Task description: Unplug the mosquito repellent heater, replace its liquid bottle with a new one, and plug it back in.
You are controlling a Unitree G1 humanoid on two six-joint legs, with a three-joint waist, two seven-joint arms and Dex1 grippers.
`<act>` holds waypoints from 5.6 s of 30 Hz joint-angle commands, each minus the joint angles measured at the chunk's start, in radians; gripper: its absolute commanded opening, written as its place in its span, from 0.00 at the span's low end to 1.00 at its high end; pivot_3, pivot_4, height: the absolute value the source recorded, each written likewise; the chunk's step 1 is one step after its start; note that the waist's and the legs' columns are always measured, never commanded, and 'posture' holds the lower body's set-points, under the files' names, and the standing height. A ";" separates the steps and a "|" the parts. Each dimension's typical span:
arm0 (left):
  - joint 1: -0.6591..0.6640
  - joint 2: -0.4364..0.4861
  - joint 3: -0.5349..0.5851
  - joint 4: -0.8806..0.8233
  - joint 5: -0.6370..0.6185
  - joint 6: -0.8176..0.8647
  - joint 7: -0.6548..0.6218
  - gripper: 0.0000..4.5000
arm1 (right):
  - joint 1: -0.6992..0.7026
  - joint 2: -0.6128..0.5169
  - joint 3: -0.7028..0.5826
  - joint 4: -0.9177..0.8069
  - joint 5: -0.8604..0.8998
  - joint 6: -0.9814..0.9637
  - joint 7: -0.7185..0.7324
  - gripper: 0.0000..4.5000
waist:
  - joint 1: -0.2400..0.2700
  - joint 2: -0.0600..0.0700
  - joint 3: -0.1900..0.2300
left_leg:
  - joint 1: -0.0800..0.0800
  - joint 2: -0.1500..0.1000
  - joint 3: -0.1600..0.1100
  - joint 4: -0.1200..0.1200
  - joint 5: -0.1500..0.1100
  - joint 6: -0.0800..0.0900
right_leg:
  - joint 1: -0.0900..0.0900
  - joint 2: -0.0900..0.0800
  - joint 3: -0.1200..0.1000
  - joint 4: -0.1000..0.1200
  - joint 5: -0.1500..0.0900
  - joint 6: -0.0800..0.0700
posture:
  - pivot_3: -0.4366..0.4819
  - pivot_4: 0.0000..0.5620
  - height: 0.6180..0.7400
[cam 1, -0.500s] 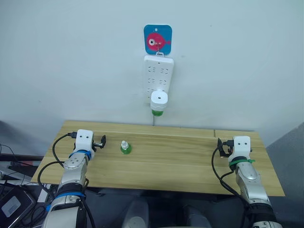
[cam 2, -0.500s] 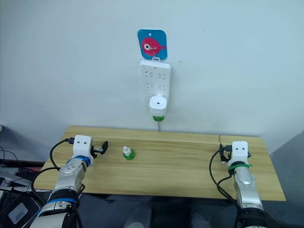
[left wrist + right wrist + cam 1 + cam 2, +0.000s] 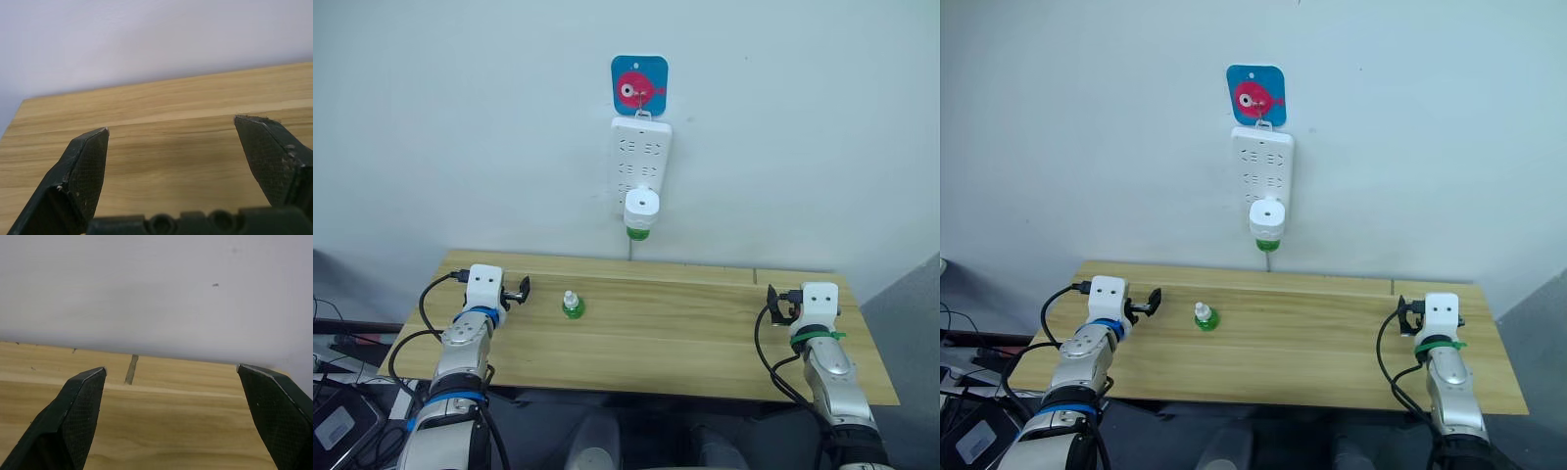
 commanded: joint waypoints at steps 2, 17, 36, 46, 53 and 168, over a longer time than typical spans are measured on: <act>-0.008 0.014 0.004 -0.006 -0.005 -0.027 -0.010 1.00 | 0.002 -0.002 -0.024 -0.043 0.010 -0.002 -0.010 0.99 | -0.001 0.000 0.000 | 0.000 0.000 0.000 0.003 0.000 0.000 | 0.001 0.000 0.000 0.001 0.000 0.000 | 0.91 0.15 1.00; 0.030 0.028 0.037 -0.108 -0.073 -0.014 -0.108 1.00 | 0.036 -0.007 -0.030 -0.130 0.058 0.033 0.034 0.99 | -0.009 0.000 0.000 | 0.006 0.000 -0.001 0.011 0.000 0.000 | 0.010 0.000 0.000 0.001 -0.003 0.000 | 0.91 0.18 1.00; -0.265 0.169 -0.150 -0.533 -0.318 0.462 -0.721 0.61 | 0.009 -0.139 0.138 -0.899 0.442 0.560 0.293 1.00 | -0.077 0.003 0.005 | 0.005 0.000 -0.010 0.013 0.000 0.001 | 0.013 0.001 -0.005 0.000 -0.004 0.000 | 0.82 0.25 1.00; -0.453 0.110 -0.165 -0.281 -0.239 0.336 -0.740 0.61 | -0.021 -0.110 0.203 -0.921 0.411 0.590 0.251 1.00 | -0.113 0.004 0.008 | 0.002 0.000 -0.015 0.012 0.000 0.001 | 0.013 0.001 -0.008 0.000 -0.006 -0.002 | 0.77 0.27 1.00; -0.497 0.107 -0.154 -0.190 -0.217 0.277 -0.753 0.61 | 0.009 -0.106 0.208 -0.945 0.404 0.587 0.241 1.00 | -0.124 0.006 0.014 | 0.001 0.000 -0.016 0.012 0.000 0.001 | 0.013 0.001 -0.009 0.000 -0.006 -0.002 | 0.75 0.28 1.00; -0.509 0.277 -0.059 -0.073 -0.175 0.418 -0.900 0.99 | -0.230 0.023 0.178 -0.944 0.243 0.820 0.194 0.67 | -0.230 0.025 0.083 | -0.010 -0.005 -0.057 0.009 0.005 0.018 | 0.011 0.003 -0.035 0.018 -0.022 -0.012 | 0.81 0.34 1.00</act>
